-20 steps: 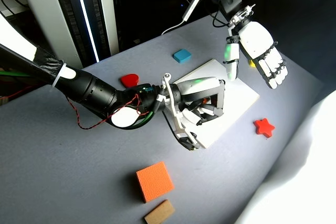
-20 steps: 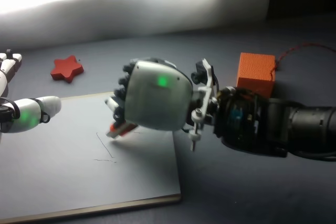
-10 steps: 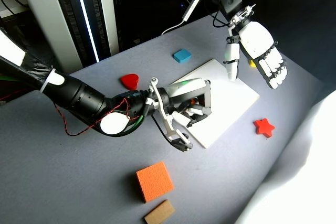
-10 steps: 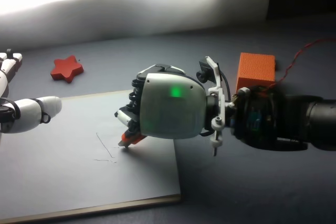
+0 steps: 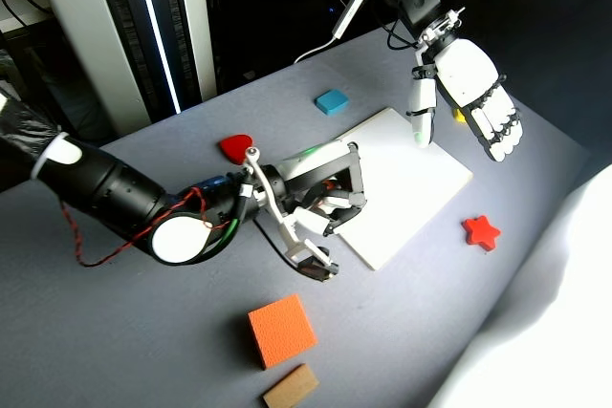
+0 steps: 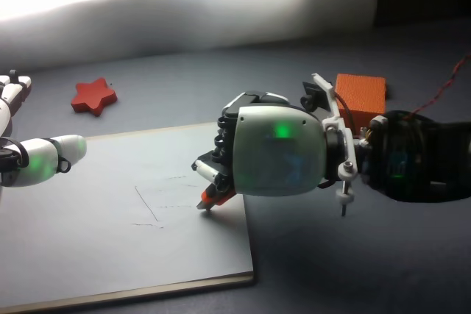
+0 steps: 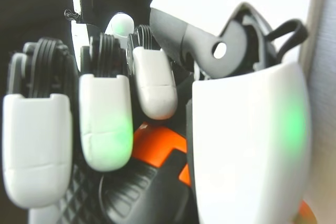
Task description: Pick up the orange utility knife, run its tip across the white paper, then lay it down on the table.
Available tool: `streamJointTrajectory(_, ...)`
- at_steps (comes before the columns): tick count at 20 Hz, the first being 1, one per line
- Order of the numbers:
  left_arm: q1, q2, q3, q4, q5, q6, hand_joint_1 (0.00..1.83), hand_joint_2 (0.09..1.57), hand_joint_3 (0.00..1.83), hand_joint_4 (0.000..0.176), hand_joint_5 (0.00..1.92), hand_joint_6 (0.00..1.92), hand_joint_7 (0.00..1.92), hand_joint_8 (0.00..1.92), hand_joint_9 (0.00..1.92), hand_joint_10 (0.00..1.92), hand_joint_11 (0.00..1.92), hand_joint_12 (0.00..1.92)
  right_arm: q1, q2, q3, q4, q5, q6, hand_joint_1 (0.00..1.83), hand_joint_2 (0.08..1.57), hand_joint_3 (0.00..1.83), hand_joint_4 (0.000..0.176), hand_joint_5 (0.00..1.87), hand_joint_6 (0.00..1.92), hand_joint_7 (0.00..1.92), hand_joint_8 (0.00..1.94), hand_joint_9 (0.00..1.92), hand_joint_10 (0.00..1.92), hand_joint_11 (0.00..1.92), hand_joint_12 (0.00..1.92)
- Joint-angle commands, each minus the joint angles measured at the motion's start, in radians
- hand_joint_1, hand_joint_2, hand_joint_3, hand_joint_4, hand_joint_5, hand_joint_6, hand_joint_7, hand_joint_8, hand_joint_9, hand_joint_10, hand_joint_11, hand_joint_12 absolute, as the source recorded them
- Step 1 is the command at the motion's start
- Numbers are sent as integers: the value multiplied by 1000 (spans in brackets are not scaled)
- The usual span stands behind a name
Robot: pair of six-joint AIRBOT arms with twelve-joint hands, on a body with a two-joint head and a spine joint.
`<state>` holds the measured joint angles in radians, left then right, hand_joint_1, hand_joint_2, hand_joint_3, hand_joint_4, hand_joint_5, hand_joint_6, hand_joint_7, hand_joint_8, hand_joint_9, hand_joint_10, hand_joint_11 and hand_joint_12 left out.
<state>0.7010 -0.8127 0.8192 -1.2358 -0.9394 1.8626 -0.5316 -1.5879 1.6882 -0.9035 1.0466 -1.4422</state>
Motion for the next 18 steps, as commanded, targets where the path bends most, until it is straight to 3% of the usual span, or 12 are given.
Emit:
streamJointTrajectory(1, -6, 11, 0, 50, -95, 4, 0, 1174, 2, 0, 1, 0, 18, 0, 0, 0, 0, 97, -2, 9, -7, 41, 89, -7, 1479, 1041, 659, 176, 1562, 1921, 1776, 1941, 1898, 1921, 1921, 1921)
streamJointTrajectory(7, -9, 11, 0, 50, -95, 6, 0, 1173, 1, 0, 11, 2, 19, 1, 0, 0, 0, 69, 34, 46, -44, 86, 88, 0, 1475, 1048, 654, 176, 1576, 1921, 1763, 1941, 1890, 1921, 1921, 1921)
streamJointTrajectory(11, -9, 11, -1, 50, -95, 6, 0, 1163, 0, 0, 9, 2, 26, 2, 0, 0, 0, 97, 82, 110, -161, 150, 16, 21, 1478, 1045, 644, 176, 1593, 1921, 1785, 1941, 1903, 1921, 1921, 1921)
streamJointTrajectory(13, -11, 11, -5, 50, -95, 8, 0, 1172, 1, 0, 9, 2, 20, 0, 0, 0, 0, 70, 99, 156, -237, 185, -60, 71, 1473, 1051, 643, 176, 1577, 1921, 1756, 1941, 1886, 1921, 1921, 1921)
streamJointTrajectory(15, -23, 9, -15, 54, -72, 26, 0, 1171, 0, 0, 4, 0, 28, 1, 0, 0, 0, 96, 117, 232, -351, 276, -235, 173, 1465, 1052, 636, 176, 1574, 1921, 1749, 1941, 1876, 1921, 1921, 1921)
streamJointTrajectory(18, -40, -2, -40, 70, -52, 37, 0, 1168, 0, 0, 0, 0, 27, 0, 0, 0, 0, 90, 132, 317, -454, 362, -445, 345, 1471, 1057, 631, 176, 1586, 1921, 1761, 1941, 1889, 1921, 1921, 1921)
